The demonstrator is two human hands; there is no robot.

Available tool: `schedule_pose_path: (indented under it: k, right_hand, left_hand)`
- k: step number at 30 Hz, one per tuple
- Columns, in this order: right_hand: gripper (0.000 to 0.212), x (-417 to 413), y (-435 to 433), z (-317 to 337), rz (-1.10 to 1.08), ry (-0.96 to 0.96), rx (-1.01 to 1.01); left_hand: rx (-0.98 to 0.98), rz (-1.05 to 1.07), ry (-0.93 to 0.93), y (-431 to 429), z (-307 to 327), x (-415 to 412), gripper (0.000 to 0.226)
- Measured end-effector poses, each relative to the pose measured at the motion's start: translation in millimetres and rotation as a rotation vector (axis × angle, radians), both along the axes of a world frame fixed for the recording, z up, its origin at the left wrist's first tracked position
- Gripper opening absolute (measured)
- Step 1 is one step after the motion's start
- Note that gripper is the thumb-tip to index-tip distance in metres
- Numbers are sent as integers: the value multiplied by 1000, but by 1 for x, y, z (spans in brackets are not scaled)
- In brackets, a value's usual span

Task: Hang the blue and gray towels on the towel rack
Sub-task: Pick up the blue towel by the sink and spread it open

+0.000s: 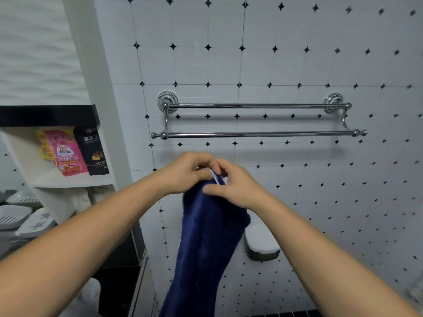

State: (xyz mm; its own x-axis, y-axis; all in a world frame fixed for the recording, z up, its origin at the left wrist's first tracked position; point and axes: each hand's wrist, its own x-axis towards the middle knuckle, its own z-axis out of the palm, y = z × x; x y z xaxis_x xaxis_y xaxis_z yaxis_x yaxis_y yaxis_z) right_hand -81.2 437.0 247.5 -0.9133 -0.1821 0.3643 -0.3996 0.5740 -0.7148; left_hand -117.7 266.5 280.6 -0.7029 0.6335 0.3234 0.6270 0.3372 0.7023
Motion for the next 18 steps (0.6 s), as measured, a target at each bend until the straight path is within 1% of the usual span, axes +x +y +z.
schedule_pose_path:
  k: [1, 2, 3, 6, 8, 10, 12, 14, 16, 18]
  right_hand:
    - [34, -3, -4, 1, -71, 33, -5]
    - [23, -6, -6, 2, -116, 45, -42]
    - [17, -8, -6, 3, -129, 41, -95]
    - [11, -9, -3, 3, -105, -15, -245]
    - [10, -6, 0, 4, -92, -32, -331]
    - [12, -5, 4, 4, -84, -24, -383]
    - [14, -3, 9, 3, -84, -21, -385]
    - [19, -2, 13, 3, -110, -25, -403]
    - [28, -2, 17, 3, -156, -23, -434]
    - [37, -2, 23, 5, -185, -19, -461]
  left_hand:
    - [56, 13, -17, -1, -1, 1, 19]
    - [123, 35, -40, -2, -2, 2, 23]
    - [190, 53, -67, -5, -5, 4, 30]
    - [356, 82, -144, -9, -21, 9, 52]
    - [427, 200, -163, -8, -32, 10, 54]
    - [477, 296, -232, -9, -41, 9, 46]
    - [515, 315, -292, -10, -47, 9, 41]
    - [577, 327, -309, -8, -49, 9, 41]
    - [643, 337, -295, -5, -48, 11, 41]
    - [647, 343, -229, 0, -44, 13, 38]
